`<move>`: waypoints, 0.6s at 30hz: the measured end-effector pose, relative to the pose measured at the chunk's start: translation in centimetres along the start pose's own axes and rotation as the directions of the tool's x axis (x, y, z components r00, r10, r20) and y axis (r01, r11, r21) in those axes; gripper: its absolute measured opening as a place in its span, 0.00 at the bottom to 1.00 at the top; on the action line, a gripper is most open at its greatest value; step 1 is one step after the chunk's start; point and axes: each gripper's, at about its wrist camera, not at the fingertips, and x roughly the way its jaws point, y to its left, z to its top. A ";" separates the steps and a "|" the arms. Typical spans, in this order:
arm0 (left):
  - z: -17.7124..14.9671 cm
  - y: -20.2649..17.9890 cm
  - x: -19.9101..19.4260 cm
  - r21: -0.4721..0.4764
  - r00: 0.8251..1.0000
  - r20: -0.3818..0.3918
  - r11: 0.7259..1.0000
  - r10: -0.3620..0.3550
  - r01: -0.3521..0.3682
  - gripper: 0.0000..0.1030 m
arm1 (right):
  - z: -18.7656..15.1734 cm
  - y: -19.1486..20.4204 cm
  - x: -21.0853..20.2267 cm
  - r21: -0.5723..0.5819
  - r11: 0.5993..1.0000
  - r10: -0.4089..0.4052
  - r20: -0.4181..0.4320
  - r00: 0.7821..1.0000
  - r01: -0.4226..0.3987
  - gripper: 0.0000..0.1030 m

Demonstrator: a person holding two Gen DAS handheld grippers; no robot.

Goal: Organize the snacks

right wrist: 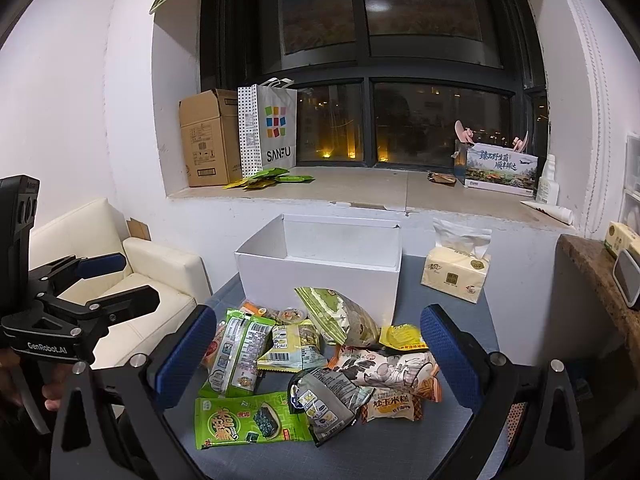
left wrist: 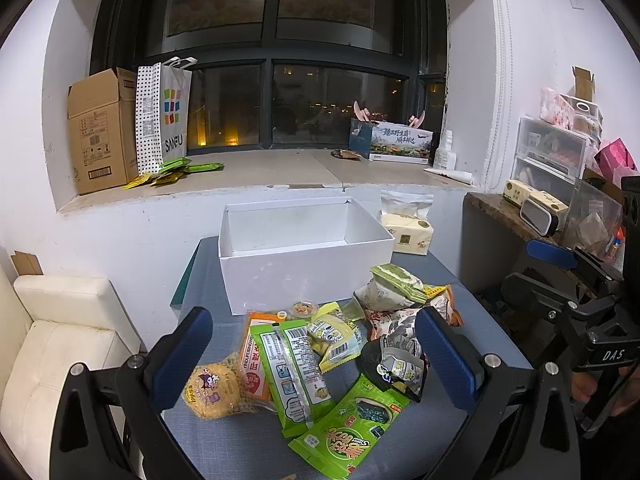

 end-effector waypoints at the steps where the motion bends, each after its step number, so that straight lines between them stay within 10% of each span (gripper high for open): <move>1: 0.0 0.0 0.0 -0.001 1.000 0.000 1.000 -0.002 0.002 1.00 | 0.0 0.0 0.0 0.000 1.000 -0.001 0.000 1.000 0.001 1.00; 18: -0.1 -0.1 -0.2 0.005 1.000 0.001 1.000 -0.002 0.002 1.00 | -0.1 0.2 -0.1 -0.002 1.000 0.004 0.000 1.000 -0.004 1.00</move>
